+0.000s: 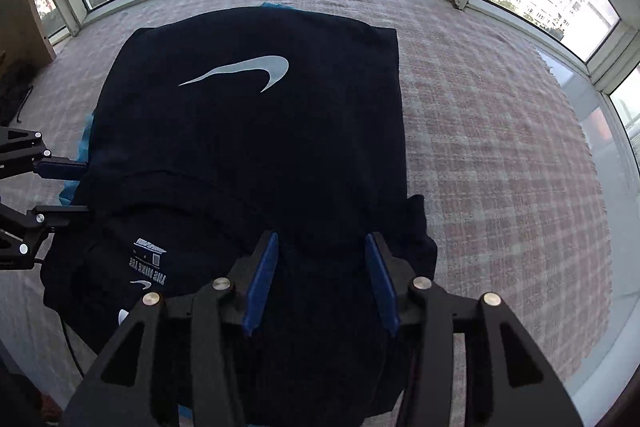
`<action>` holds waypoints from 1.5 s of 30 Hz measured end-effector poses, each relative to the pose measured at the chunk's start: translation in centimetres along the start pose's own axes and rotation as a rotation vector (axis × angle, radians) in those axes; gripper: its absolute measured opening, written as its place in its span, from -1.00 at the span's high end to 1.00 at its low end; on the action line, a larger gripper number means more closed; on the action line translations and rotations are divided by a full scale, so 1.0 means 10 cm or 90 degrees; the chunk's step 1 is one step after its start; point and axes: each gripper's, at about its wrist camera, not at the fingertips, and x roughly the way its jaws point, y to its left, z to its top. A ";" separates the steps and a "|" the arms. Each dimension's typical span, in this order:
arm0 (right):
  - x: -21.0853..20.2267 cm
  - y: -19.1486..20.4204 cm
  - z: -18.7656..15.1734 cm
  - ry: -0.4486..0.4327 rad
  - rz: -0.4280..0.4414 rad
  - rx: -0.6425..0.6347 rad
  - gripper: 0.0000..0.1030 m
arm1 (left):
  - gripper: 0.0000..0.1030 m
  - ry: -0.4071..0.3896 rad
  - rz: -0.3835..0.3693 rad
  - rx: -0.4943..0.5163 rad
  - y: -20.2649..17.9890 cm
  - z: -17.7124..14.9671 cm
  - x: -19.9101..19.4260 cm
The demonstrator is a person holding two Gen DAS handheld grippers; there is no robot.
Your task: Fold clothes
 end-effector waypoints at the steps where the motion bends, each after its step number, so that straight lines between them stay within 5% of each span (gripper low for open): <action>1: -0.08 0.00 -0.01 -0.005 -0.012 0.022 0.13 | 0.25 0.002 0.011 -0.005 -0.01 -0.03 0.01; 5: -0.48 0.08 -0.08 -0.043 -0.085 0.085 0.12 | 0.26 0.010 0.054 -0.026 -0.05 -0.14 0.05; 8: -0.81 0.23 -0.17 -0.074 -0.124 0.113 0.09 | 0.14 -0.040 0.079 -0.028 -0.15 -0.19 -0.30; 16: -1.52 0.75 -0.49 -0.144 -0.085 0.146 0.07 | -0.09 -0.116 0.109 0.001 -0.51 -0.49 -1.10; 27: -2.21 1.65 -1.02 -0.196 -0.096 0.153 0.07 | -0.09 -0.166 0.131 -0.017 -0.53 -1.19 -1.91; 45: -2.87 3.00 -1.82 -0.213 -0.133 0.161 0.07 | -0.30 -0.226 0.131 0.006 -0.50 -2.49 -2.93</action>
